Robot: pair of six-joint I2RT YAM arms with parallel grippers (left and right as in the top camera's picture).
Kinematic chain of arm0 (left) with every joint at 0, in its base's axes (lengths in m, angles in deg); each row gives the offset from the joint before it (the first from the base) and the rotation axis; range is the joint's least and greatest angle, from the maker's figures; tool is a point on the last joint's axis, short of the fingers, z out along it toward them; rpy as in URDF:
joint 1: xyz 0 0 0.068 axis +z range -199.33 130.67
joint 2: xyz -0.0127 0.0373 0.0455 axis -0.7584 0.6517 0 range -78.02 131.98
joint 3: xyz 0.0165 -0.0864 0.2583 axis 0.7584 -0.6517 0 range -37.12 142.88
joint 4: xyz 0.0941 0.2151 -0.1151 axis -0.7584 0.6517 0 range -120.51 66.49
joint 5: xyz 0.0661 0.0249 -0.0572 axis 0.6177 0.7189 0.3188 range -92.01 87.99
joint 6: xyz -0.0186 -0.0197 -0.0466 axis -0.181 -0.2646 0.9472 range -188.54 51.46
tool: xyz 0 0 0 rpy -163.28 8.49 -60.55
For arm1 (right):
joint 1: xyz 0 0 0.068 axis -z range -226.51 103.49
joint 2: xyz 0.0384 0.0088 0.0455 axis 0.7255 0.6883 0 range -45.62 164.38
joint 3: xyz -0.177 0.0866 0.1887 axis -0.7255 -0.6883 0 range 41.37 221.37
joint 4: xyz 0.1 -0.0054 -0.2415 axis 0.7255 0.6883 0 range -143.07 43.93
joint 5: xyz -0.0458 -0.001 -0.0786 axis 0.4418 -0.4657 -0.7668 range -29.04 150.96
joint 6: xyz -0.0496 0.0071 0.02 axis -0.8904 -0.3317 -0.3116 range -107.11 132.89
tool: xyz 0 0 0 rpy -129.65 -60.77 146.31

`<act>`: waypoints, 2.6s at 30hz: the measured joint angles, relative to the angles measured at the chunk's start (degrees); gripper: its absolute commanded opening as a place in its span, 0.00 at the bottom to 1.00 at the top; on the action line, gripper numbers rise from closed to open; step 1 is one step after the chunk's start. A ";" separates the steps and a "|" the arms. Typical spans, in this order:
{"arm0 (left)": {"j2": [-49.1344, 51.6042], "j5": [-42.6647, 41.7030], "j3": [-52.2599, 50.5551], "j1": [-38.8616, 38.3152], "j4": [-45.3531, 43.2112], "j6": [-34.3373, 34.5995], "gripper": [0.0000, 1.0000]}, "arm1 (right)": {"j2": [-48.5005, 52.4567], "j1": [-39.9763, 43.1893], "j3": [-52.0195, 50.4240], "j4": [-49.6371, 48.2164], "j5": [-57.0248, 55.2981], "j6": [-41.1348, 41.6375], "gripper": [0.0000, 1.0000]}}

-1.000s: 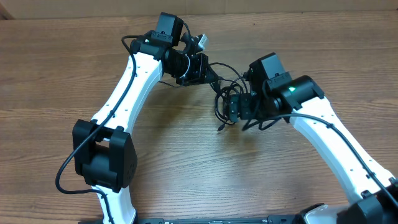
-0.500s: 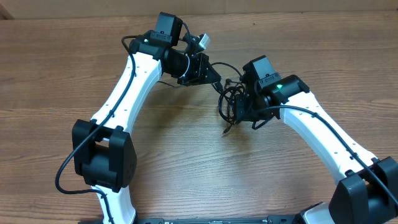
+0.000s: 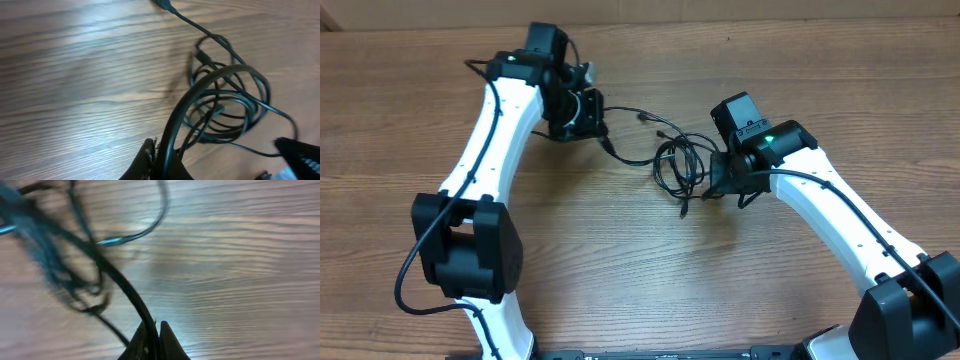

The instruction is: Untangle cables

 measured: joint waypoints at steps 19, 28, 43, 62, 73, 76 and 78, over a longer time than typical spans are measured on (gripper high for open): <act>0.00 32.50 7.02 2.73 13.25 3.56 0.04 | 0.00 29.35 0.04 2.71 -20.63 10.67 0.04; 0.00 40.11 21.27 9.75 21.44 7.37 0.04 | -0.07 42.71 0.04 0.46 -17.97 10.60 0.03; -0.02 42.36 27.69 13.29 25.83 8.15 0.04 | -0.13 53.83 0.04 -0.96 -12.35 10.64 0.04; -9.27 40.35 28.24 18.16 25.24 9.07 0.04 | -0.13 59.67 0.04 -3.45 3.93 4.72 0.04; -9.77 26.88 17.11 10.64 13.97 -0.98 0.04 | -0.13 42.23 0.04 -5.86 12.52 -6.05 0.04; -9.81 27.15 6.97 8.31 6.29 -2.14 0.04 | -0.13 37.42 0.04 -5.97 9.57 -6.80 0.04; -9.66 27.34 2.62 8.15 4.07 -2.32 0.04 | -0.13 36.81 0.04 -5.95 8.72 -6.97 0.04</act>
